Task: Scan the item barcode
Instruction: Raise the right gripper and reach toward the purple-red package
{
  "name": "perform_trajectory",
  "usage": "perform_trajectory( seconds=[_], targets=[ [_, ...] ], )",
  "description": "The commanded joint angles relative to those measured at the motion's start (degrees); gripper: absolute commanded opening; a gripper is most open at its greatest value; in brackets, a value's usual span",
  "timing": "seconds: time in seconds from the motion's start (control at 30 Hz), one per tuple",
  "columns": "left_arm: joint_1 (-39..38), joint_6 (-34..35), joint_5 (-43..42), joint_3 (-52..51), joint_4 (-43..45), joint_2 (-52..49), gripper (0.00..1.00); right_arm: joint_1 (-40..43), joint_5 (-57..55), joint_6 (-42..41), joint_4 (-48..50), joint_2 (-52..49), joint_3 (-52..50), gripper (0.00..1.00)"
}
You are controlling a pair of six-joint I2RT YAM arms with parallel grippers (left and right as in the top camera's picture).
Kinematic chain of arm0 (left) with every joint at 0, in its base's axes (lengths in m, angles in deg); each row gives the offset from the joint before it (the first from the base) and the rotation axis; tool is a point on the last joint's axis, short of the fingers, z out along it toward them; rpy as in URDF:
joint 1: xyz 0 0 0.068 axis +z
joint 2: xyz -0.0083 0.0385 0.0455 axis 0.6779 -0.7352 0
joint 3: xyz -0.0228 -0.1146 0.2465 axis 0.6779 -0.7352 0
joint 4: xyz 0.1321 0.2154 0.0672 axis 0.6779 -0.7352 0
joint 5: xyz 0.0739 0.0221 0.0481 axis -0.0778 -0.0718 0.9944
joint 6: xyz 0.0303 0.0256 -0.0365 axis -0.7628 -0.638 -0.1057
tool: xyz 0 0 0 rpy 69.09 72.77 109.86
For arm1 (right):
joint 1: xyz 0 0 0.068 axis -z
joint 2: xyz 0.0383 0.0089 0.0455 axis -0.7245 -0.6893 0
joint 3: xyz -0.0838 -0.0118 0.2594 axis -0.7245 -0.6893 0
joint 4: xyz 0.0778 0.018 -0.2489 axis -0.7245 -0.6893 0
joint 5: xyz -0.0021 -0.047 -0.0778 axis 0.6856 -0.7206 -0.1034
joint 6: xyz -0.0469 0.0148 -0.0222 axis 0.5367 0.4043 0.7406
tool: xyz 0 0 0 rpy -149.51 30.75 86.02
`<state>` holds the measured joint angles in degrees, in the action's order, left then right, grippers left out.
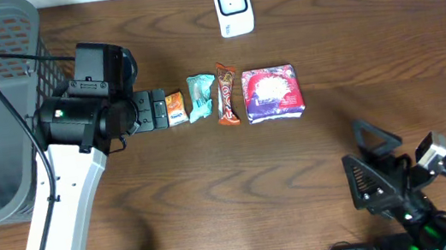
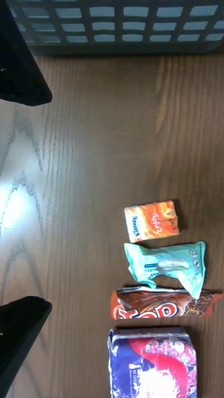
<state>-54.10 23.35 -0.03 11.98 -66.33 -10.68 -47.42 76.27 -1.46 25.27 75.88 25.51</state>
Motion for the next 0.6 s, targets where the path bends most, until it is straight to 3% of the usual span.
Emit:
perform_trajectory(
  seconds=[0.0,0.17,0.4,0.57],
  targets=[
    [-0.07,0.13,0.68,-0.11,-0.22,0.26,0.98,0.17,2.80,16.68,-14.03,-4.83,10.71,0.99],
    [-0.07,0.13,0.68,-0.11,-0.22,0.26,0.98,0.15,7.17,33.79,-37.90,-14.16,23.26,0.99],
    [-0.07,0.13,0.68,-0.11,-0.22,0.26,0.98,0.15,7.78,44.28,-50.62,-25.42,34.86,0.99],
    [-0.07,0.13,0.68,-0.11,-0.22,0.26,0.98,0.13,7.74,51.67,-65.29,-35.58,41.94,0.99]
  ],
)
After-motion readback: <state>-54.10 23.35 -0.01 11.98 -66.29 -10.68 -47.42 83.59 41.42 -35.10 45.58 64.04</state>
